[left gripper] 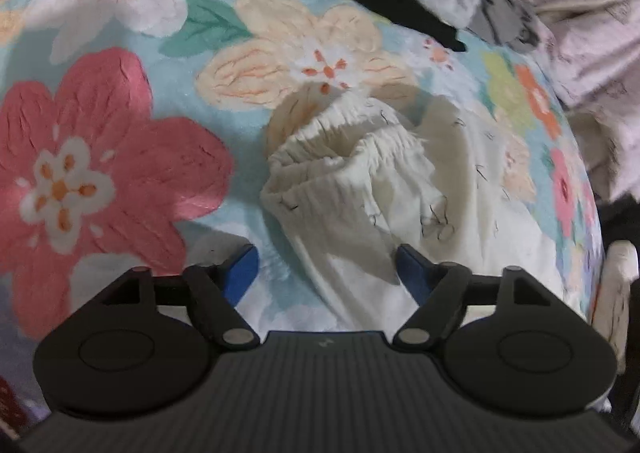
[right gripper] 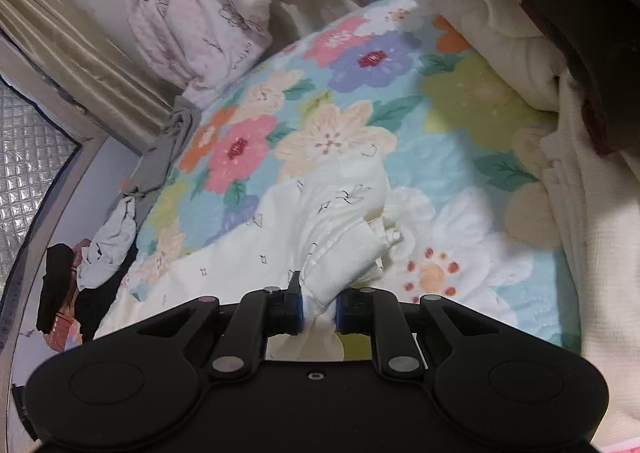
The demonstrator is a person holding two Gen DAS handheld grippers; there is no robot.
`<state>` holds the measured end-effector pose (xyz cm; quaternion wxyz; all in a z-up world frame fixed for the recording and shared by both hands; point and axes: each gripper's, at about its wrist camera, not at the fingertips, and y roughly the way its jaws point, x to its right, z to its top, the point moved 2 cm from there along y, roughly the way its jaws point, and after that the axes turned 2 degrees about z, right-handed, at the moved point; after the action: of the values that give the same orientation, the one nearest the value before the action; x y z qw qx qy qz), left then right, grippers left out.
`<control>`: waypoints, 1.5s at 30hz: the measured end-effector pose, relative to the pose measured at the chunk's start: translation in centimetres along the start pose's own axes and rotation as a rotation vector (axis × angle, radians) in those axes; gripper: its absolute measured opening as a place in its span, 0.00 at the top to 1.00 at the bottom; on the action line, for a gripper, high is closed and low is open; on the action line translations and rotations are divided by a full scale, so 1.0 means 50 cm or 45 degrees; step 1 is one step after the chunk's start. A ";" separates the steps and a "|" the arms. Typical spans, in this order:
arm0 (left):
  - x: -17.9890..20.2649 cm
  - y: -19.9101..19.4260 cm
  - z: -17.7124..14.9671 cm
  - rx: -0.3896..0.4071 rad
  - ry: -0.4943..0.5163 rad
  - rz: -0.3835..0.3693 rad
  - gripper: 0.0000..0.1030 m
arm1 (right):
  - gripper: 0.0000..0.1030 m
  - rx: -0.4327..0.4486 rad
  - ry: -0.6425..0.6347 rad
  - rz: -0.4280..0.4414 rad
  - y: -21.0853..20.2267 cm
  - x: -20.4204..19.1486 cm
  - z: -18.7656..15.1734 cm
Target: Fold clothes
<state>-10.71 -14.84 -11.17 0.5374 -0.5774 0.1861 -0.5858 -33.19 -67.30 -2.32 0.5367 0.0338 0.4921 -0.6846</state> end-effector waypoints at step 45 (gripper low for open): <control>-0.004 -0.192 0.049 0.461 0.179 -0.077 0.63 | 0.86 0.023 0.089 0.021 0.120 0.033 0.035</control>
<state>-12.58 -10.27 -2.57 0.6004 -0.4342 0.0973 -0.6644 -28.42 -69.33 -6.18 0.5245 0.0668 0.5041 -0.6829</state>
